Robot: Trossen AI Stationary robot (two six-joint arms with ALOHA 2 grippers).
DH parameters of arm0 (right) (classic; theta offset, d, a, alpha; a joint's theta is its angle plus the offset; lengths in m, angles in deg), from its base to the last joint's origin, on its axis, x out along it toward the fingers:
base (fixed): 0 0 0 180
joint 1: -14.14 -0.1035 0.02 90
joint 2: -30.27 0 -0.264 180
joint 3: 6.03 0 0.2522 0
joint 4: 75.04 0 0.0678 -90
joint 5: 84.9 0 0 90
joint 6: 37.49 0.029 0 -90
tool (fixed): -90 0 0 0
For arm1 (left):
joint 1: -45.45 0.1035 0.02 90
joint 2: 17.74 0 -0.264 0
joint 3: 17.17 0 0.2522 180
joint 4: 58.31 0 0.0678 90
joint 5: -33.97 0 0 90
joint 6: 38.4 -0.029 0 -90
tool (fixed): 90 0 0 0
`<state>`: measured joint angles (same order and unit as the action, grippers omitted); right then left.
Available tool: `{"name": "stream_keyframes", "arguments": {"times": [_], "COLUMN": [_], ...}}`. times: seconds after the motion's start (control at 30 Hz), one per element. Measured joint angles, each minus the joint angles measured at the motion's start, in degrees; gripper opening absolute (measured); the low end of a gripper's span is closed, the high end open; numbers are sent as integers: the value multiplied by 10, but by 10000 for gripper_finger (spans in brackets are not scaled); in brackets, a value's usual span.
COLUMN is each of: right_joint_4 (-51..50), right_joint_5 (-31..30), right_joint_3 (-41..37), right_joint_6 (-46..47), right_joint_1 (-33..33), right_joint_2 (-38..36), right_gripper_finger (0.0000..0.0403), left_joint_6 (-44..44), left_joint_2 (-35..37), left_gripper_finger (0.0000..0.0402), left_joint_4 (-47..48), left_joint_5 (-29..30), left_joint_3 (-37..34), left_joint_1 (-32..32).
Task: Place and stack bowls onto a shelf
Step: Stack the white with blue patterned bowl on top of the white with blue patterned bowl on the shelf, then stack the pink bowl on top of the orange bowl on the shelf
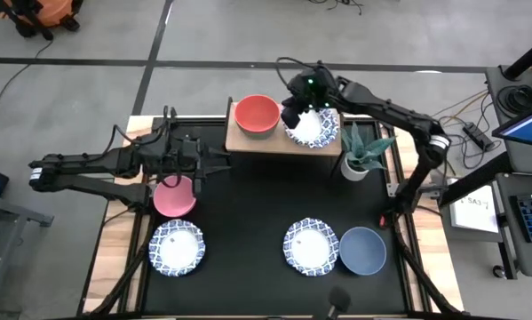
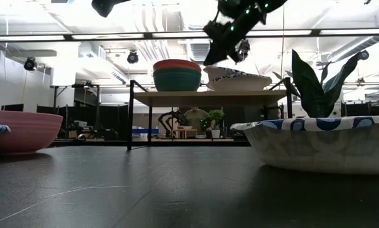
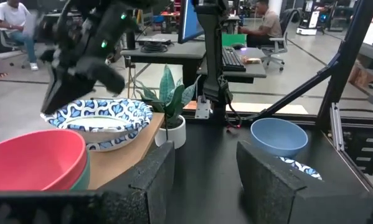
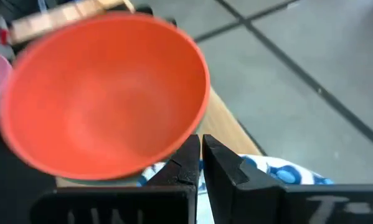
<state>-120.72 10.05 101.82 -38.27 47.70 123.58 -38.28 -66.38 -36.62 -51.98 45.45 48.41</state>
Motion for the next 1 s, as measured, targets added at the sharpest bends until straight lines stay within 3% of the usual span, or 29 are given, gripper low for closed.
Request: {"name": "stream_keyframes", "arguments": {"times": [0.3,0.57,0.87,1.0], "right_joint_4": [-30,-44,-51,-50], "right_joint_5": [-5,-4,-7,-51], "right_joint_3": [2,1,-67,-113], "right_joint_6": [-4,-7,13,34], "right_joint_1": [12,-14,-145,-219], "right_joint_2": [14,-48,-148,-186], "right_gripper_finger": [9,9,9,9], "left_joint_6": [-3,15,139,232], "left_joint_2": [0,0,0,-5], "left_gripper_finger": [157,157,157,157], "left_joint_4": [1,27,138,209], "left_joint_5": [0,0,0,26], "left_joint_3": [0,-3,-3,-2], "left_joint_1": [0,0,0,0]}}
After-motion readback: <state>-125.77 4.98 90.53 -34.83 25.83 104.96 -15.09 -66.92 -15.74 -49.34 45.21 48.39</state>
